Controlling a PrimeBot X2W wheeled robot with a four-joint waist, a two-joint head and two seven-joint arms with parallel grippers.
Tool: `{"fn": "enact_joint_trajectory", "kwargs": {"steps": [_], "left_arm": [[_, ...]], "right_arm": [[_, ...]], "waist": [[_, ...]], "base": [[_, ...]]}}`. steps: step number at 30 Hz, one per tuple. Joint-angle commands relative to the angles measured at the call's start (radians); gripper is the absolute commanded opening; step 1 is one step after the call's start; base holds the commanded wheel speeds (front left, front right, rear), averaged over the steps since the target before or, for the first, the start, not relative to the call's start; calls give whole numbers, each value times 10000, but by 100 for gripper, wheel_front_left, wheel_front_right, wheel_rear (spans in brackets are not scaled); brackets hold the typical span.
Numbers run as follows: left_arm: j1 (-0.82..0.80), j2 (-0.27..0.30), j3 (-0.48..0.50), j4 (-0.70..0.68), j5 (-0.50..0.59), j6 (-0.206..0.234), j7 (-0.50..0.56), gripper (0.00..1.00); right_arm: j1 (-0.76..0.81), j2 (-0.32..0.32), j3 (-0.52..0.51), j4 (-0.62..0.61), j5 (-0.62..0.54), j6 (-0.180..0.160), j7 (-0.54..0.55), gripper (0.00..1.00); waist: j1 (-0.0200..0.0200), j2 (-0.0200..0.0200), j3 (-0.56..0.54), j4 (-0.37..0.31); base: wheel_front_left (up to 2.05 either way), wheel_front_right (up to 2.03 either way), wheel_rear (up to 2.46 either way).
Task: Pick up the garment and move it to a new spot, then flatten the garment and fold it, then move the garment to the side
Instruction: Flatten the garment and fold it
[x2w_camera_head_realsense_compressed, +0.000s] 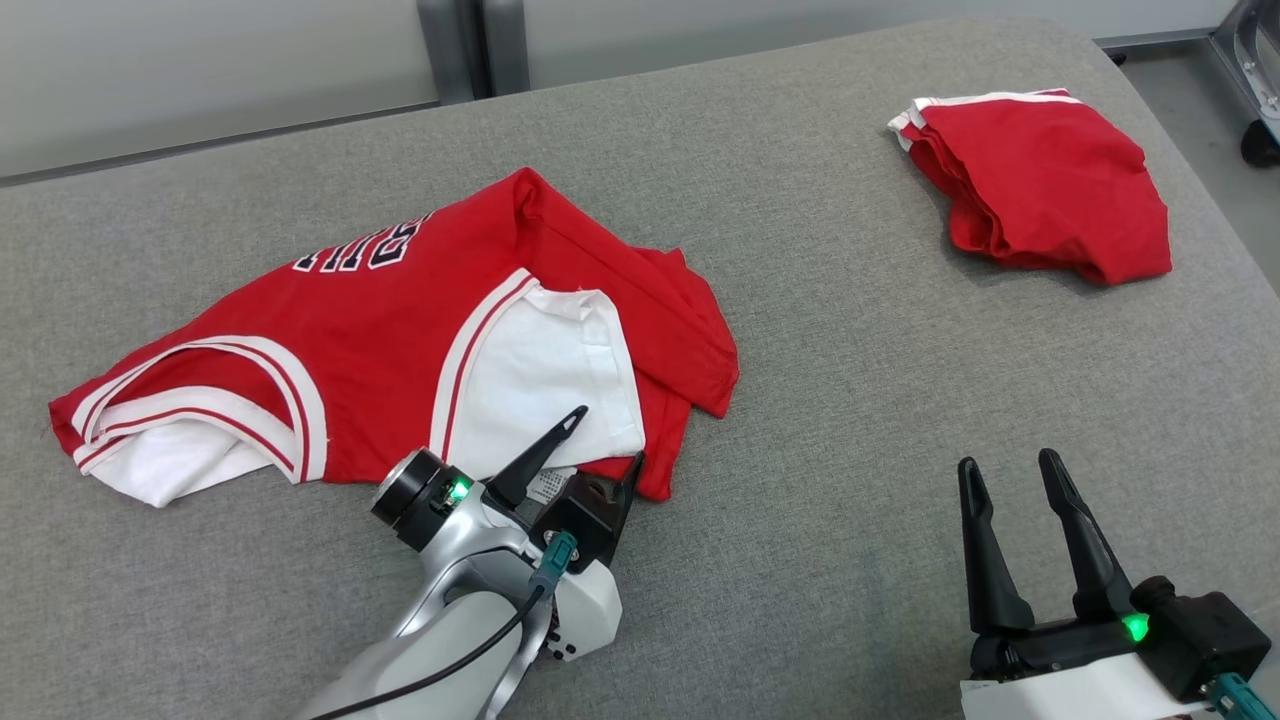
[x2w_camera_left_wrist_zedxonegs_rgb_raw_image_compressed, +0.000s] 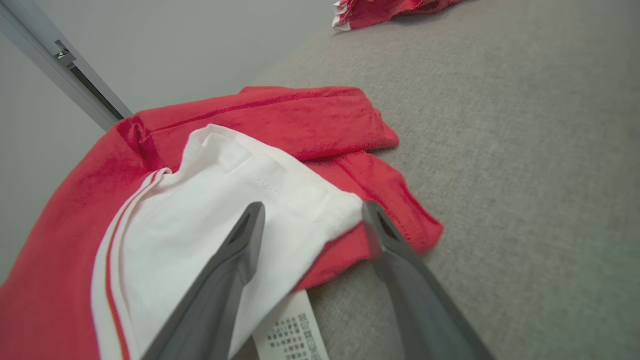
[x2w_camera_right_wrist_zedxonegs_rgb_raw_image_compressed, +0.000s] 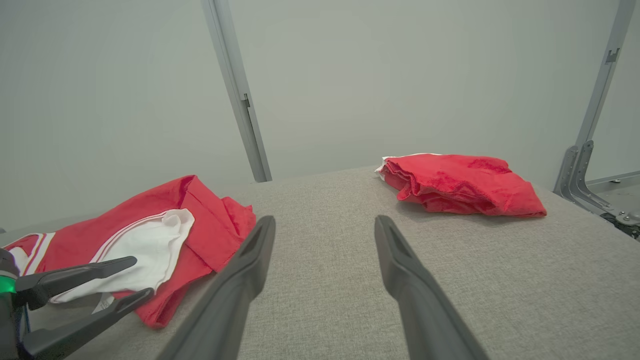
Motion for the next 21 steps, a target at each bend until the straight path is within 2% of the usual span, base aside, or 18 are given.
{"fn": "enact_joint_trajectory", "kwargs": {"steps": [1, 5, 10, 14, 16, 17, 18, 21], "left_arm": [[-150, 52, 72, 133, 7, 89, -61, 100], [-301, 51, 2, 644, 124, 86, -76, 100], [-397, -52, -193, 1012, 182, -196, -78, 100], [-507, -98, -169, 660, 296, -62, -81, 100], [-485, -46, -113, 464, 349, 25, -81, 47], [-456, -14, -102, 410, 382, 57, -69, 34], [-440, 11, -93, 387, 401, 71, -69, 0], [-423, 60, -39, 401, 376, 61, -70, 0]], "right_arm": [[-135, -26, -51, 14, 74, -2, -2, 100], [-146, -24, -26, 21, 132, -2, -2, 100], [-191, -24, -30, 25, 185, -2, -2, 100], [-184, -24, -28, 43, 224, -2, -2, 100], [-209, -24, -21, 41, 251, -2, -2, 100], [-219, -24, -10, 44, 247, -2, -2, 100], [-224, -24, 3, 53, 245, -2, -2, 100], [-210, -26, 29, 74, 271, -2, -2, 100]], "waist": [[0, 0, 35, -29], [0, 0, 57, -58], [0, 0, 13, -31], [0, 0, 3, -22], [0, 0, 10, -24], [0, 0, 11, -31], [0, 0, 13, -37], [0, 0, 7, -74]], "base": [[0, 0, 0], [0, 0, 0], [0, 0, 0], [0, 0, 0], [0, 0, 0], [0, 0, 0], [0, 0, 0], [0, 0, 0]]}}
